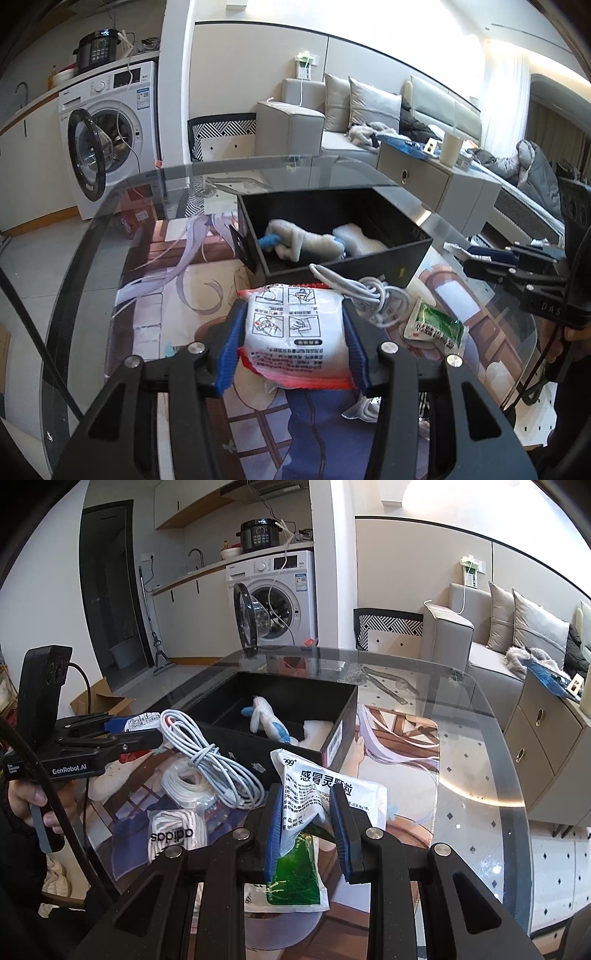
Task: Organize soft objects
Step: 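Carry the medicine packet with right gripper while left gripper carries its packet over the box, then open right gripper over the box while left gripper releases its packet into the box, then withdraw both tools from the black box, then move right tool to the green medicine packet while left tool approaches the adidas cord bag, then close right gripper on the green packet while left gripper grasps the adidas cord bag, then carry the green packet with right gripper while left gripper carries the adidas bag over the box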
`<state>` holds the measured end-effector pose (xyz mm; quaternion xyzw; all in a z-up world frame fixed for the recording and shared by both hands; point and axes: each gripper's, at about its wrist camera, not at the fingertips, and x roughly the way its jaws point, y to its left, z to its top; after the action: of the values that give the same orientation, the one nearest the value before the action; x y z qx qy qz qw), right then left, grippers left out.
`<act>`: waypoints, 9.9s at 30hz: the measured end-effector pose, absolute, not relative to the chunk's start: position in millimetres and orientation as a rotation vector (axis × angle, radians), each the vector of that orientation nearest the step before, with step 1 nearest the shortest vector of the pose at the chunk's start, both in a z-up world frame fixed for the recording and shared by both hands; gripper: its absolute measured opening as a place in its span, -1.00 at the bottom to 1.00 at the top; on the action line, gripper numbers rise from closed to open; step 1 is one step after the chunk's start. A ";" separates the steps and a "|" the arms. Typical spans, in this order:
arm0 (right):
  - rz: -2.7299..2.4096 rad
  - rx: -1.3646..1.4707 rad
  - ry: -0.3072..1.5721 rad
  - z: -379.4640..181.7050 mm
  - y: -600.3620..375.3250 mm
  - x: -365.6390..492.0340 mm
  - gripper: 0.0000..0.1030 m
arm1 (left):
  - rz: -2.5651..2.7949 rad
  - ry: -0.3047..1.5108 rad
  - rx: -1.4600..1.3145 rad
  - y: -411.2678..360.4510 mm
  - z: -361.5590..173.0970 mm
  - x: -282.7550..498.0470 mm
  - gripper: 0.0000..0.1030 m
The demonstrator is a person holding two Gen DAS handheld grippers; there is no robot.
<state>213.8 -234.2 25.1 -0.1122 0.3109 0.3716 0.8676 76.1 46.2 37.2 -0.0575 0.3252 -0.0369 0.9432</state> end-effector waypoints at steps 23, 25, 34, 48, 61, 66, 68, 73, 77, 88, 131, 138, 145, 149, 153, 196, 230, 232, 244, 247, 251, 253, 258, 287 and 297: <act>0.774 -0.230 0.598 42.5 -236.0 213.6 -0.52 | -0.125 0.559 -0.112 35.3 73.8 72.4 -0.06; 0.778 -0.230 0.589 45.1 -235.3 213.8 -0.52 | -0.129 0.559 -0.102 31.8 75.6 75.1 -0.06; 0.807 -0.207 0.552 58.4 -228.1 222.4 -0.52 | -0.123 0.550 -0.094 30.6 87.0 92.6 -0.06; 0.869 -0.187 0.522 70.4 -200.1 235.5 -0.52 | -0.095 0.579 -0.132 39.3 77.4 129.4 -0.06; 0.932 -0.139 0.528 70.5 -179.3 255.0 -0.52 | -0.046 0.588 -0.179 49.8 59.7 154.0 -0.06; 0.967 -0.114 0.530 69.1 -170.2 258.1 -0.52 | -0.039 0.589 -0.175 49.2 53.4 161.7 -0.05; 0.974 -0.111 0.535 67.5 -166.3 259.2 -0.52 | -0.037 0.595 -0.170 48.8 51.8 163.5 -0.05; 0.988 -0.097 0.557 60.0 -156.9 268.1 -0.52 | -0.049 0.608 -0.157 45.6 45.4 170.0 -0.05; 0.986 -0.083 0.572 57.0 -156.0 276.2 -0.52 | -0.054 0.620 -0.154 45.2 42.5 172.9 -0.05; 0.914 -0.166 0.581 44.4 -151.4 282.8 -0.22 | -0.065 0.646 -0.150 43.6 37.7 177.1 0.16; 0.739 -0.293 0.691 18.6 -238.0 213.4 0.99 | -0.045 0.602 -0.057 32.9 47.7 70.1 1.00; 0.762 -0.346 0.687 17.0 -232.6 203.2 0.99 | -0.062 0.617 -0.050 23.2 44.1 59.2 1.00; 0.766 -0.354 0.679 19.6 -234.1 201.2 0.99 | -0.096 0.657 -0.045 2.7 32.1 53.5 1.00; 0.768 -0.353 0.679 19.3 -235.9 201.6 0.99 | -0.110 0.691 -0.052 -8.9 22.4 52.6 1.00; 0.768 -0.343 0.681 18.5 -238.3 203.3 0.99 | -0.113 0.730 -0.061 -20.9 13.9 55.0 1.00; 0.741 -0.391 0.864 -39.6 -216.8 226.8 0.43 | -0.100 0.854 -0.054 -12.3 -4.4 62.8 1.00; 0.807 -0.327 0.789 -9.3 -242.7 220.8 0.03 | 0.015 0.877 -0.089 -49.2 -8.9 83.9 1.00; 0.810 -0.328 0.789 -9.1 -242.2 221.1 0.03 | 0.027 0.889 -0.062 -51.0 -12.8 85.3 1.00; 0.814 -0.332 0.781 -9.3 -237.7 217.4 0.03 | 0.008 0.918 -0.055 -23.2 -19.9 61.7 1.00; 0.818 -0.335 0.777 -8.5 -236.7 215.8 0.03 | -0.015 0.912 -0.070 -19.6 -19.2 58.1 0.84; 0.825 -0.337 0.767 -6.0 -236.2 212.2 0.03 | -0.057 0.901 -0.064 -21.9 -16.1 53.7 0.15; 0.828 -0.336 0.761 -4.6 -235.8 211.1 0.03 | -0.075 0.898 -0.060 -23.4 -14.1 51.9 -0.02; 0.831 -0.331 0.750 -1.1 -236.5 209.3 0.03 | -0.096 0.872 -0.065 -21.8 -6.2 48.9 -0.10; 0.793 -0.199 0.558 54.4 -234.1 194.4 0.03 | -0.068 0.644 -0.102 16.0 61.5 71.9 -0.10; 0.765 -0.180 0.518 69.2 -220.7 203.4 0.03 | -0.056 0.602 -0.119 23.8 69.6 95.9 -0.10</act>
<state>203.4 -220.7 69.2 -0.0867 0.2493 0.3686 0.8913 95.9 23.8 69.6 -0.0587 0.2965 -0.0277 0.9528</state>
